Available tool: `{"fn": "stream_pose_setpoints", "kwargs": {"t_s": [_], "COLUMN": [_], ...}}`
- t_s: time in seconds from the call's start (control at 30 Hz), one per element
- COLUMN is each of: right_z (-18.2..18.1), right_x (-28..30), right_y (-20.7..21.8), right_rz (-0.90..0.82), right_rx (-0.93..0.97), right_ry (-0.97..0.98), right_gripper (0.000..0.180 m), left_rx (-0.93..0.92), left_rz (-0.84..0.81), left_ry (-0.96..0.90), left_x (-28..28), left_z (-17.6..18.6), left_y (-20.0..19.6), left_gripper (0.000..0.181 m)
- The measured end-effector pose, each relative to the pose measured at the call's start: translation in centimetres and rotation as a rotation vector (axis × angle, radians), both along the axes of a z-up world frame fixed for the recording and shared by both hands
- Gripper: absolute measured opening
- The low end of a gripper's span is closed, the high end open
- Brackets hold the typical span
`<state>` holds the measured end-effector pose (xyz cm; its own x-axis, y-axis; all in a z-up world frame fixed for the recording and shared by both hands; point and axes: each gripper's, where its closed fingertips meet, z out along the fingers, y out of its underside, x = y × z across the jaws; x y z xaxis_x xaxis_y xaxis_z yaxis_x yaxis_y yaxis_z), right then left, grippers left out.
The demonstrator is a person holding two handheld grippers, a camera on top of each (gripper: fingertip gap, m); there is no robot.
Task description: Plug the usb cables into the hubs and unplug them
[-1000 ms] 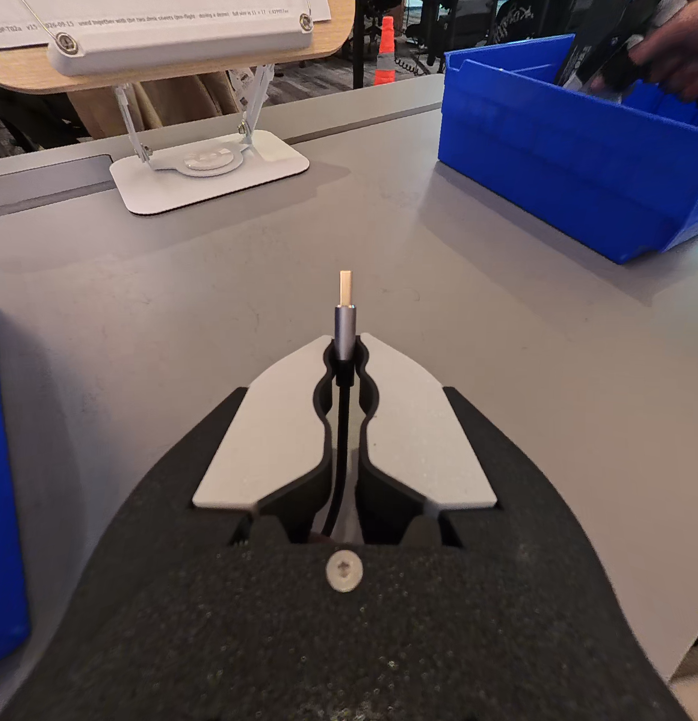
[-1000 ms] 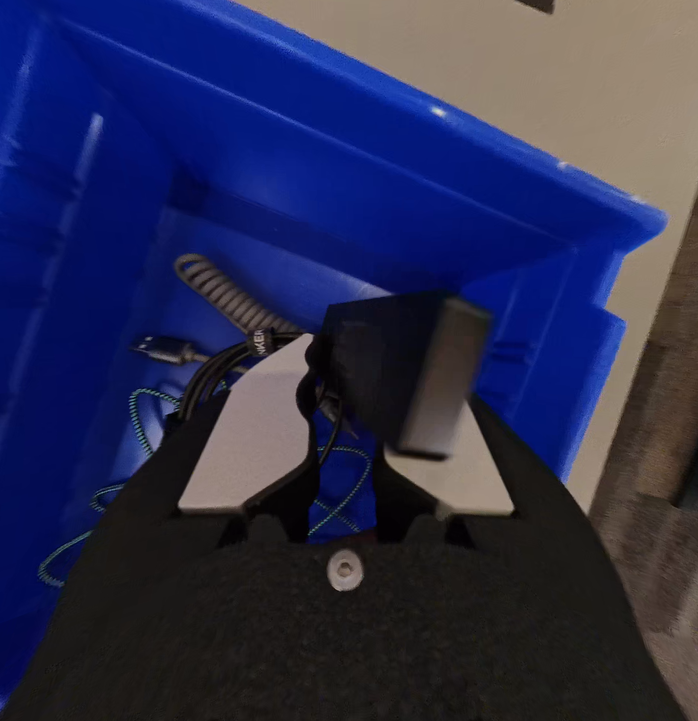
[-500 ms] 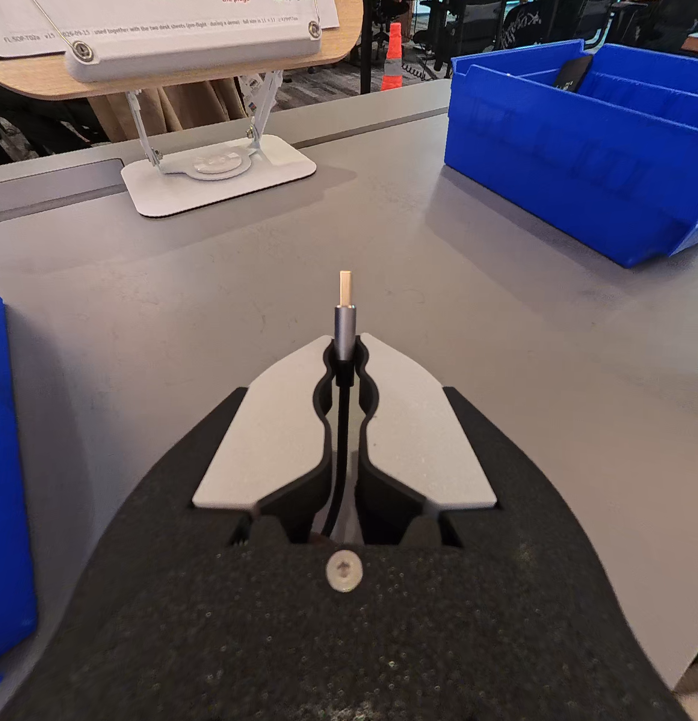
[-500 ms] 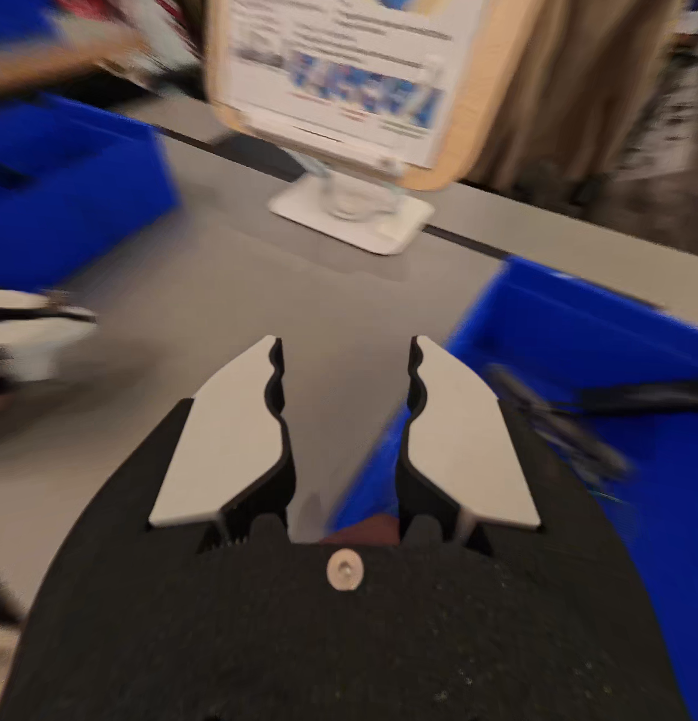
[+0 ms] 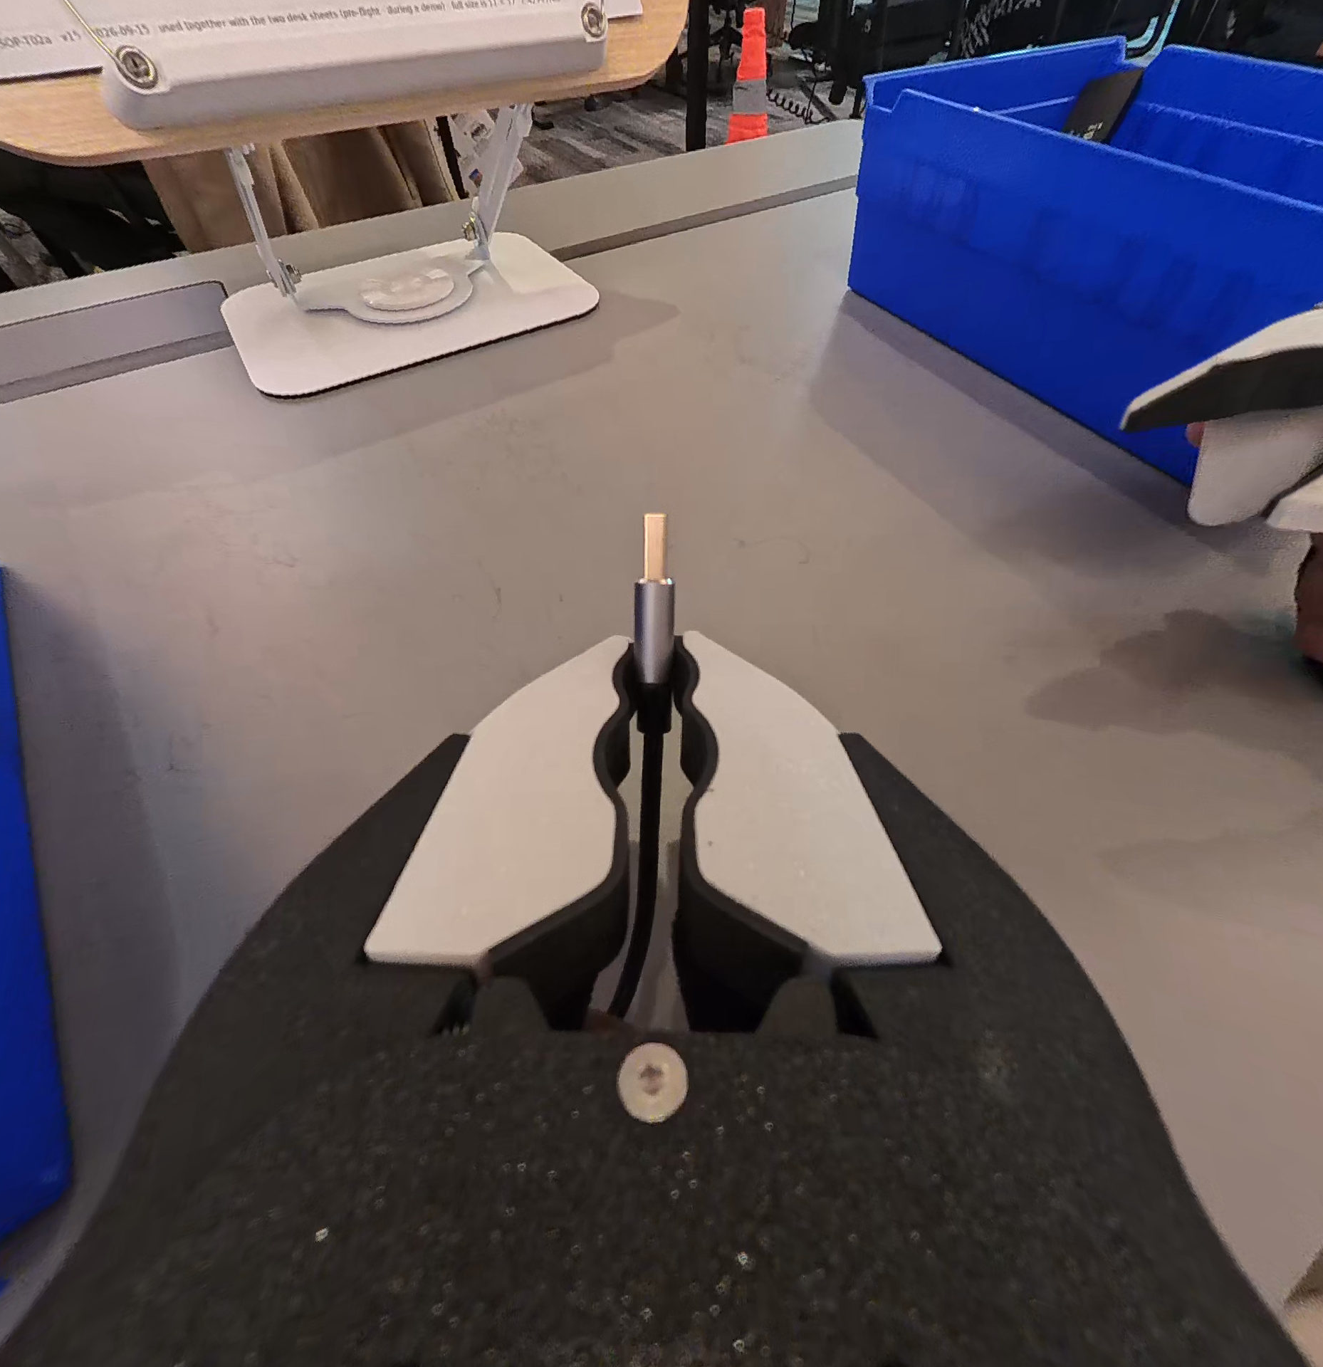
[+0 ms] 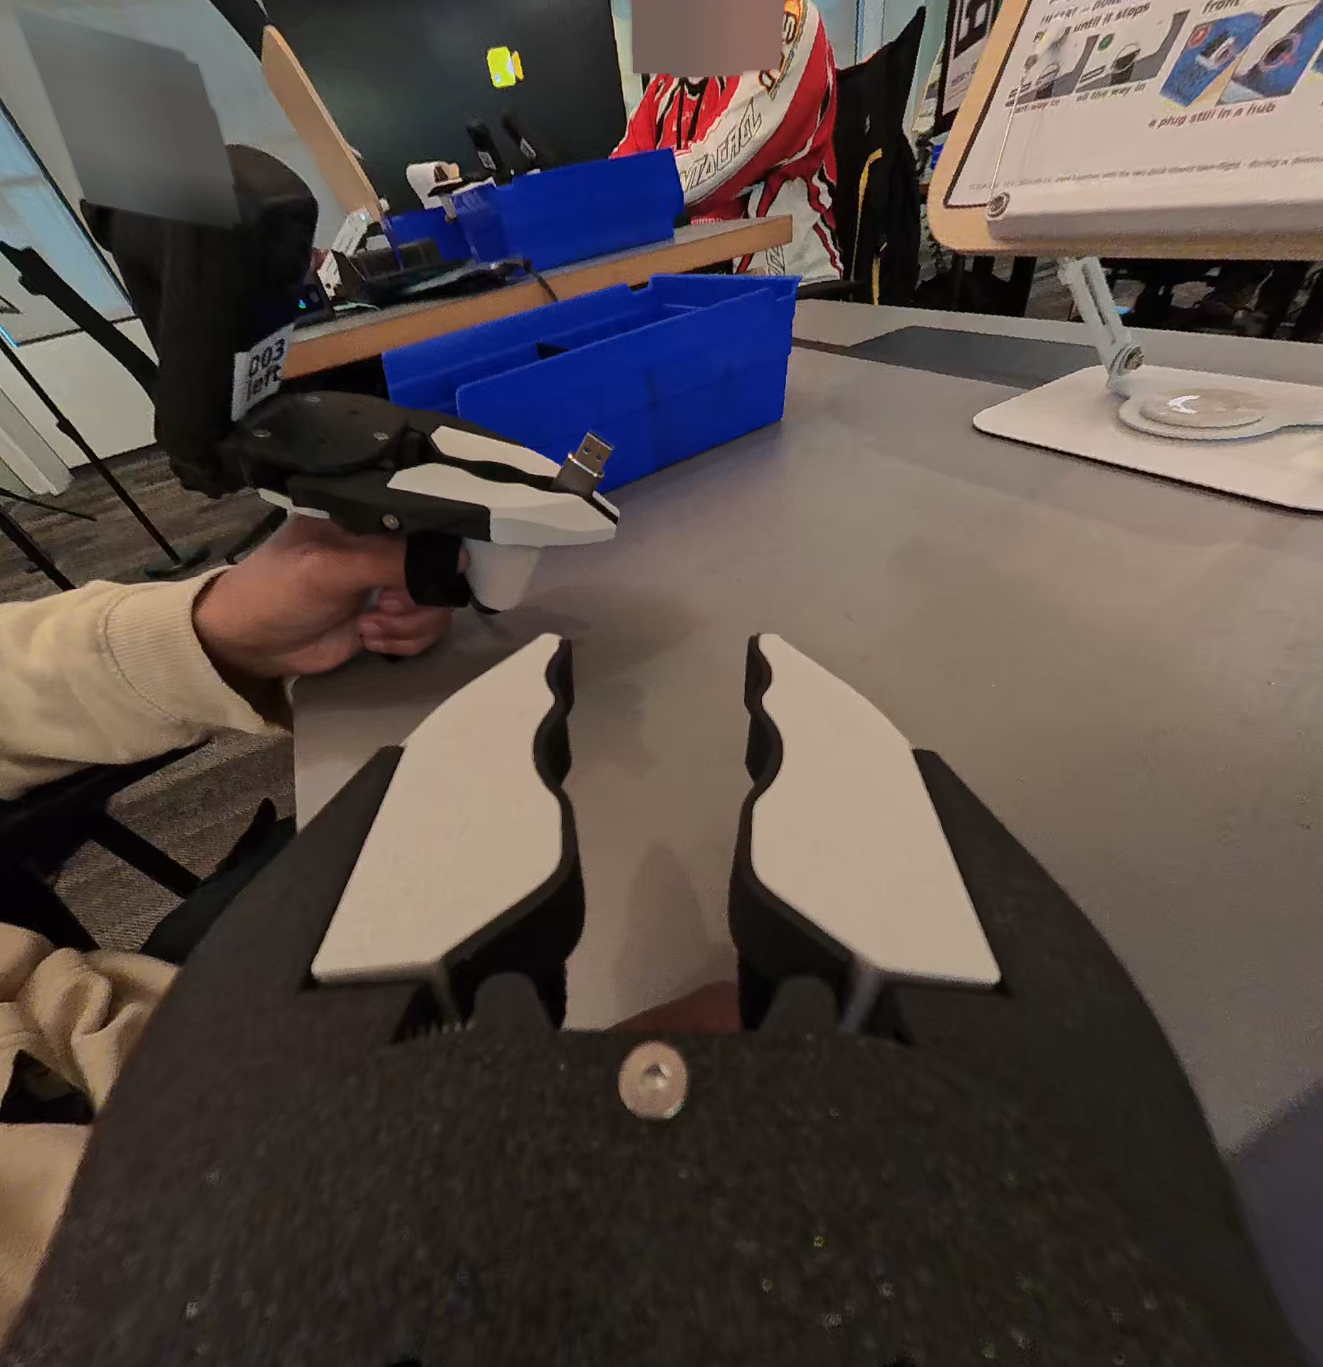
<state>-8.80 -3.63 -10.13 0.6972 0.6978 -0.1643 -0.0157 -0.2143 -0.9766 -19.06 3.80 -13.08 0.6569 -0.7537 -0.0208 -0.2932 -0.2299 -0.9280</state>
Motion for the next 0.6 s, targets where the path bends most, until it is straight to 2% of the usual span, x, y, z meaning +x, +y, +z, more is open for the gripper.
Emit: {"fn": "stream_pose_setpoints", "kwargs": {"t_s": [0.1,0.17,0.27,0.43,0.6], "right_z": [-0.2,-0.3,-0.4,0.5,3.5], "right_x": [-0.2,-0.4,-1.2,-4.9,-6.9], "right_y": [0.0,-0.1,-0.2,-0.9,-0.6], "right_rz": [0.018,0.027,0.059,0.206,0.262], "right_rx": [-0.018,-0.026,-0.033,-0.053,0.007], "right_ry": [-0.001,-0.012,-0.017,0.015,0.062], "right_gripper": [0.045,0.045,0.043,0.036,0.035], "left_rx": [-0.028,-0.09,-0.157,-0.259,-0.273], "left_rz": [-0.073,-0.213,-0.355,-0.562,-0.633], "left_ry": [-0.043,-0.125,-0.255,-0.476,-0.508], "left_x": [0.5,1.6,2.7,4.5,6.3], "left_z": [0.4,1.5,5.2,11.9,13.8], "left_y": [-0.5,-1.7,-3.0,-5.1,-6.1], "left_gripper": [0.008,0.008,0.008,0.008,0.008]}}
